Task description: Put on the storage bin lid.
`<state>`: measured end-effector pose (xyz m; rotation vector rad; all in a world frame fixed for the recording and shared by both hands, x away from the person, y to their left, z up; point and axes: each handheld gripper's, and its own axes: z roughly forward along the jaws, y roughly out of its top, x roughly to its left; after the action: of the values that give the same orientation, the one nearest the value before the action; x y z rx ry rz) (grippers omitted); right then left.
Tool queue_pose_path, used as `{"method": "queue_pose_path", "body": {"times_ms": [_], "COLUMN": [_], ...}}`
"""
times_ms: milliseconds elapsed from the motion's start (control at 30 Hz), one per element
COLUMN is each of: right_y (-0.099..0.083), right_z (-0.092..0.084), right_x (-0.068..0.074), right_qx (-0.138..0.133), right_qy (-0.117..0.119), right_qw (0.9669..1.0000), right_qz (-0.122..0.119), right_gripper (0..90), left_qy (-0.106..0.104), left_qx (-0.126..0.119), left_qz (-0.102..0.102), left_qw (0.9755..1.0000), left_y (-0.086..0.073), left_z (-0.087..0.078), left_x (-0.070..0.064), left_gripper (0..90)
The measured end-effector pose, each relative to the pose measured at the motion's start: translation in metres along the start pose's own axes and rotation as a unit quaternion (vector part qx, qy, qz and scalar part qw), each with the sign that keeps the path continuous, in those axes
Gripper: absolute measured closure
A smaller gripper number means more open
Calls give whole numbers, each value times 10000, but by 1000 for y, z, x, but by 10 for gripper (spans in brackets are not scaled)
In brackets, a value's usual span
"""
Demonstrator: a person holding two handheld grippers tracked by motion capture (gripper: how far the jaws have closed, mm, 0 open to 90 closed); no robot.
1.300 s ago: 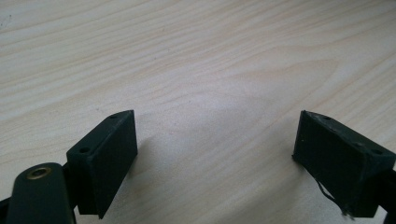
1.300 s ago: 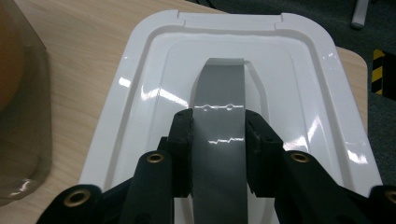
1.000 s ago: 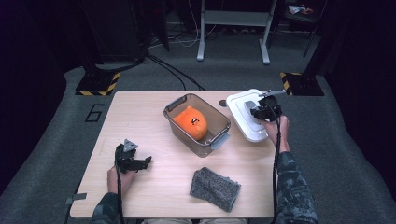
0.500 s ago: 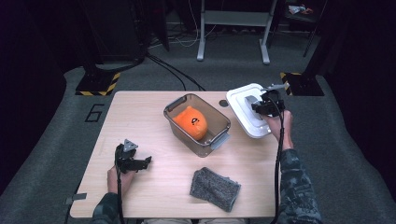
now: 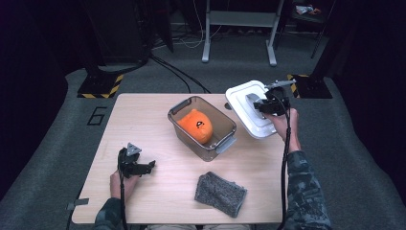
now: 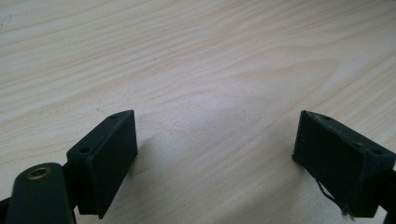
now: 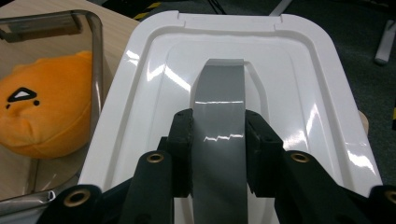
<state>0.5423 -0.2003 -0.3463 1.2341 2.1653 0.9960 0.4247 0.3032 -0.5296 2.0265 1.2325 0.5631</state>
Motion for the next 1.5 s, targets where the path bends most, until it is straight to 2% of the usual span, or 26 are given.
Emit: {"method": "queue_pose_path", "body": {"times_ms": [33,100,200,333,667,1233,1467,1500], "right_y": [1,4,8,13,25,37,38,38], "right_z": [0,-1,-1,-2,4,26,39,40], "right_x": [3,5,12,20,47,88,109,111], "right_qx": [-5,-45,-55,-81,-93,-83,26,58], "right_qy": [25,75,165,274,602,1073,1216,1233], "right_qw": [10000,10000,9998,9995,9978,9931,9906,9906], "right_qz": [81,-34,19,-136,-266,-475,-622,-581], "right_gripper": [671,671,671,671,671,671,671,671], "left_qy": [-1,0,0,-1,-2,-4,-4,-3], "left_qx": [2,2,2,1,-2,1,4,4], "left_qz": [1,1,1,-3,-8,-6,2,5], "left_qw": [10000,10000,10000,10000,10000,10000,10000,10000], "left_y": [0,0,0,0,0,0,0,0], "left_z": [0,0,0,0,0,0,0,0], "left_x": [0,0,0,0,0,0,0,0], "left_gripper": [129,129,129,129,129,129,129,129]}}
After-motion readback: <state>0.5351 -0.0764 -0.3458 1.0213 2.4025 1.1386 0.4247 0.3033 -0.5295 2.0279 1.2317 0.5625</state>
